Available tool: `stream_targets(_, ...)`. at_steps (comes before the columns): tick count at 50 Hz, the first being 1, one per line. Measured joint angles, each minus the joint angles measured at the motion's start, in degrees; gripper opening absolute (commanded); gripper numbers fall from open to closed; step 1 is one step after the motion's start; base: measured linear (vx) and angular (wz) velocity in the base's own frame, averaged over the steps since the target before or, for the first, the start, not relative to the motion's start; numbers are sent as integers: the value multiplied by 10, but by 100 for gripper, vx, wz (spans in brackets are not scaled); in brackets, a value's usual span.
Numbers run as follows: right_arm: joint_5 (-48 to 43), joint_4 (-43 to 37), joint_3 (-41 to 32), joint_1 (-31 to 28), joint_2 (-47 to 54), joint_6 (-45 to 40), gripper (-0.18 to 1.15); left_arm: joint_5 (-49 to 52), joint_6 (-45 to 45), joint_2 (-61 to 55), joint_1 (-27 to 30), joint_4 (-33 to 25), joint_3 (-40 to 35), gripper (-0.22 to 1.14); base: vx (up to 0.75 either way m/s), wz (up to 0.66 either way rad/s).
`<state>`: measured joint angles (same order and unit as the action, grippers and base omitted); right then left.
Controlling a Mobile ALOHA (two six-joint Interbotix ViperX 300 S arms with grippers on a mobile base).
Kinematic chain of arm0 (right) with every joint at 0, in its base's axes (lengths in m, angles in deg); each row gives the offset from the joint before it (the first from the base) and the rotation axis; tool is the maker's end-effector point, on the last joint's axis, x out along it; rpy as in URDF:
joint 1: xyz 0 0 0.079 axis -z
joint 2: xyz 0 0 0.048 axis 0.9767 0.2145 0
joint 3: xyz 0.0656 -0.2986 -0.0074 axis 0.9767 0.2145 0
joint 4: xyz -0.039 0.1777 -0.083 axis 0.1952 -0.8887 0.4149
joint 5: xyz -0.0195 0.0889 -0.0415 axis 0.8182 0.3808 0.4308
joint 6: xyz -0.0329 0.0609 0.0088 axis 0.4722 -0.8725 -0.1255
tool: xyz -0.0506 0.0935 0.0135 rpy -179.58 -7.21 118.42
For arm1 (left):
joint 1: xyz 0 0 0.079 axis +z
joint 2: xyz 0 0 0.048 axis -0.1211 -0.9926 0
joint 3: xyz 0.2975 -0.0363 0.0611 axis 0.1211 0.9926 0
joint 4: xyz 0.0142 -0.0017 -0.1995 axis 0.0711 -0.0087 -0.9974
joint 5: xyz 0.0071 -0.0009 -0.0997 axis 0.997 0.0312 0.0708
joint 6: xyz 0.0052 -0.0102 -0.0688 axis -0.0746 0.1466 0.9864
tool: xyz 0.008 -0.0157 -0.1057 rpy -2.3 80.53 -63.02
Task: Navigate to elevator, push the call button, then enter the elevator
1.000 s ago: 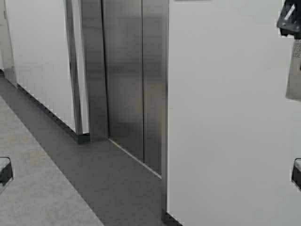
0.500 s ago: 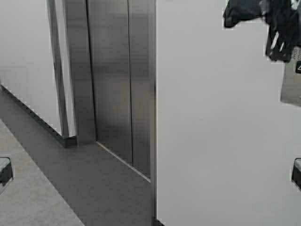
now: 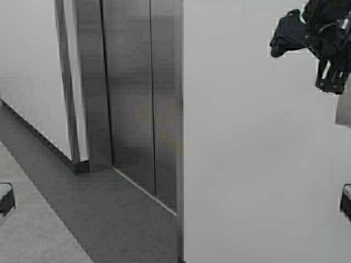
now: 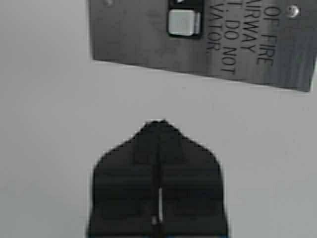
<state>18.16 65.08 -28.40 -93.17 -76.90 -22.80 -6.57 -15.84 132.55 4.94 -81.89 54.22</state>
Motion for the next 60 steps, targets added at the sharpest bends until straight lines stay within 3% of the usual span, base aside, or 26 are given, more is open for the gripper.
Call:
stream_targets(13,-11,83,-24,46,55,-53,6,0,0,1,0,-1,0,2,1,-1)
stream_targets(44,-41,147,-128,112,156,-58,6,5,-1,1,0,-2,-1,2,0,0)
stream_targets(60,-52,160,-143,137,183,-57,6,6,-2,1,0,-1,0,2,0,0)
